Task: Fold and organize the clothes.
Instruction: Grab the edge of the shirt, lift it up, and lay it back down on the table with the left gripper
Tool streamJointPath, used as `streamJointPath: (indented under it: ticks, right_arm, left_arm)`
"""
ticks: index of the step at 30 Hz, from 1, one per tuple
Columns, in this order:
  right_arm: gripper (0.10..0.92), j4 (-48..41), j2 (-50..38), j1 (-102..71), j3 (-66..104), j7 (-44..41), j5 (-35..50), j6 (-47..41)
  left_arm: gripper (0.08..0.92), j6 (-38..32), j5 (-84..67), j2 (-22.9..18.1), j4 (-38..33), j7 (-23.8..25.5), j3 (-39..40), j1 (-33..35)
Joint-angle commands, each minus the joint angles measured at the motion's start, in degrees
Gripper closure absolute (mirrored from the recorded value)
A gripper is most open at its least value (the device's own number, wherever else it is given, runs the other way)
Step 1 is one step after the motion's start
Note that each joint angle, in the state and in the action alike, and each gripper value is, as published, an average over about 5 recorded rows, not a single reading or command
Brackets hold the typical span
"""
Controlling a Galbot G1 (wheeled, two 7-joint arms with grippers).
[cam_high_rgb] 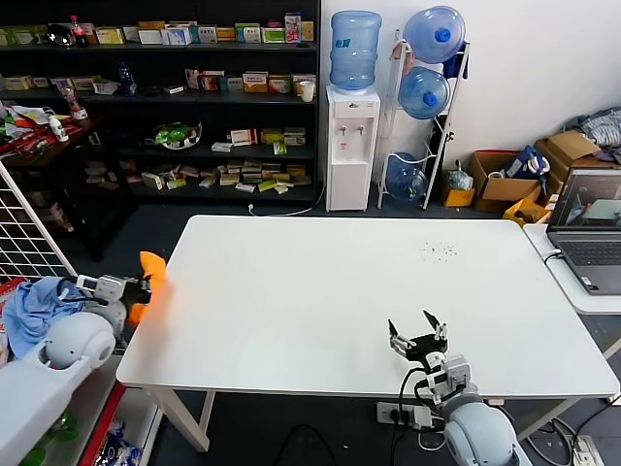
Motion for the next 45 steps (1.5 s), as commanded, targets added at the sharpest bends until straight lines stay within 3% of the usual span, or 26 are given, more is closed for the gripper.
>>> streamJointPath:
  ticks: [1,15,23,30,35,38,41,45]
  right_arm:
    - [0.203,-0.19,-0.32,-0.63,1.42,-0.58,-0.70,0.77]
    - [0.203,0.19,-3.72,-5.48,9.72,-5.48,-0.44,7.78]
    - [0.203,-0.53,-4.67,-7.49,13.82,-6.47,1.28,9.32]
    - [0.203,-1.57,-4.48,-7.03,15.11,-5.86,1.64,9.30]
    - [0.203,-1.23,-3.98,-6.71,15.21,-5.44,1.71,8.77]
    - [0.203,-1.06,-3.59,-6.44,15.15,-5.48,1.73,8.34]
    - [0.203,-0.94,-3.34,-6.19,15.28,-6.08,1.75,8.06]
    - [0.203,-1.09,-3.05,-5.77,16.13,-7.56,1.67,8.06]
  left_arm:
    - [0.866,0.73,-9.36,-10.79,-10.33,-8.66,3.86,0.60]
    - [0.866,-8.97,6.88,-46.56,8.29,-10.11,10.64,-1.81]
    - [0.866,-14.56,13.42,-58.62,13.45,-10.54,13.59,-1.54]
    - [0.866,-22.22,11.69,-60.33,15.91,-9.67,14.11,-0.54]
    - [0.858,-29.83,7.47,-60.33,17.63,-4.47,12.91,-0.47]
    - [0.800,-34.18,6.86,-60.09,16.54,-0.26,12.35,-0.01]
    - [0.714,-37.97,9.47,-57.63,14.24,2.97,12.37,0.69]
    - [0.593,-42.37,15.90,-50.25,10.90,5.55,11.59,2.69]
